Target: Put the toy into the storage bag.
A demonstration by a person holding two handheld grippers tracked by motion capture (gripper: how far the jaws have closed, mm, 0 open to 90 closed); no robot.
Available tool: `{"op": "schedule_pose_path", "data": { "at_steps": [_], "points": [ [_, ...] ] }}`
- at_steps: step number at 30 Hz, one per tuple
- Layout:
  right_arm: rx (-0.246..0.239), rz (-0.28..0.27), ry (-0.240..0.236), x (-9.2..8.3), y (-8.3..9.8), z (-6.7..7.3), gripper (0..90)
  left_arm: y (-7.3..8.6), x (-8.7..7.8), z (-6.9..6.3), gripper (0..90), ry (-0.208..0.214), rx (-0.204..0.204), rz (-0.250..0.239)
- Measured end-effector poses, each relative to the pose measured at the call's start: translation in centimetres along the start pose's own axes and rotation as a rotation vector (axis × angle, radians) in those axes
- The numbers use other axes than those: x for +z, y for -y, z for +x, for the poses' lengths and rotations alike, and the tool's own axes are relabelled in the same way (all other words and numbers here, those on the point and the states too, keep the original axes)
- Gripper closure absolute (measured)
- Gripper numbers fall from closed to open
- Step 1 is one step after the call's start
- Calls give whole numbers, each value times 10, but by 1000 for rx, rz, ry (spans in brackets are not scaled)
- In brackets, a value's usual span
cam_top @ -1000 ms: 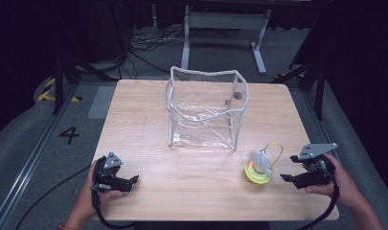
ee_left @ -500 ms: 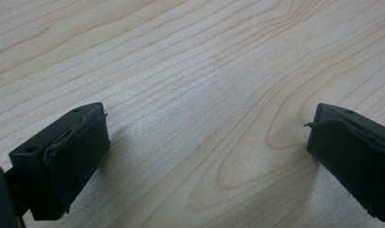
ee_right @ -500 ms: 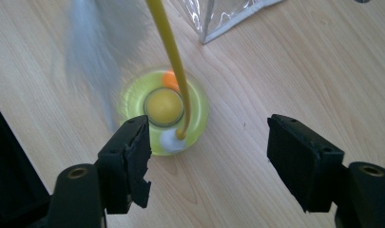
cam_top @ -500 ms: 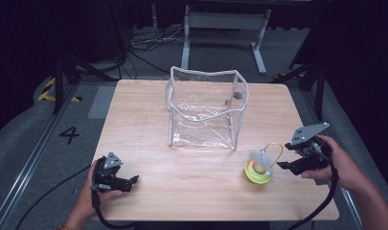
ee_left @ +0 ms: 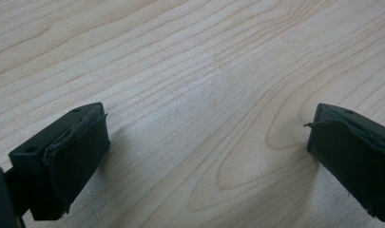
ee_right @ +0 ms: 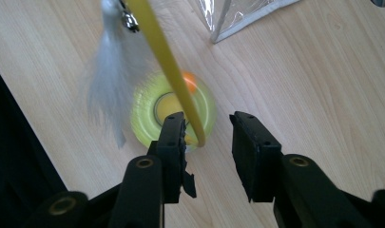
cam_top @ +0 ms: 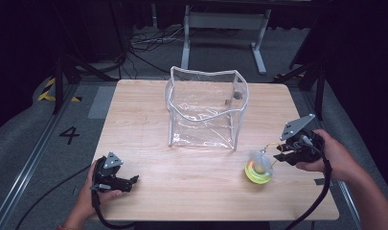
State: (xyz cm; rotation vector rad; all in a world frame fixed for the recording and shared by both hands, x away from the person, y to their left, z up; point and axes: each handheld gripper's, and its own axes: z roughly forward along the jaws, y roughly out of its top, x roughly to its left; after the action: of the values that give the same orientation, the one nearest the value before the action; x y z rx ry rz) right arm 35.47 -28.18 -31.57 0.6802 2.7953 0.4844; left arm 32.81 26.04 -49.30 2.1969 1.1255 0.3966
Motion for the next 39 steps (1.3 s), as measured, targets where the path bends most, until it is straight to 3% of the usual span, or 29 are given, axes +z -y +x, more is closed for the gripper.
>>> {"op": "schedule_pose_path", "data": {
  "at_steps": [7,18,28,35,39],
  "points": [
    [-55,35,-10,-2,-8,4,872,0,0,0,5,0,0,0],
    [-72,70,-15,-5,-16,2,880,0,0,0,4,4,2,2],
    [-38,68,18,-21,-18,-16,880,0,0,1,3,8,5,3],
    [-21,29,25,-31,-23,-34,881,-1,0,1,2,9,6,5],
    [-16,42,40,-35,-30,-42,881,0,0,1,2,8,7,2]
  ]
}}
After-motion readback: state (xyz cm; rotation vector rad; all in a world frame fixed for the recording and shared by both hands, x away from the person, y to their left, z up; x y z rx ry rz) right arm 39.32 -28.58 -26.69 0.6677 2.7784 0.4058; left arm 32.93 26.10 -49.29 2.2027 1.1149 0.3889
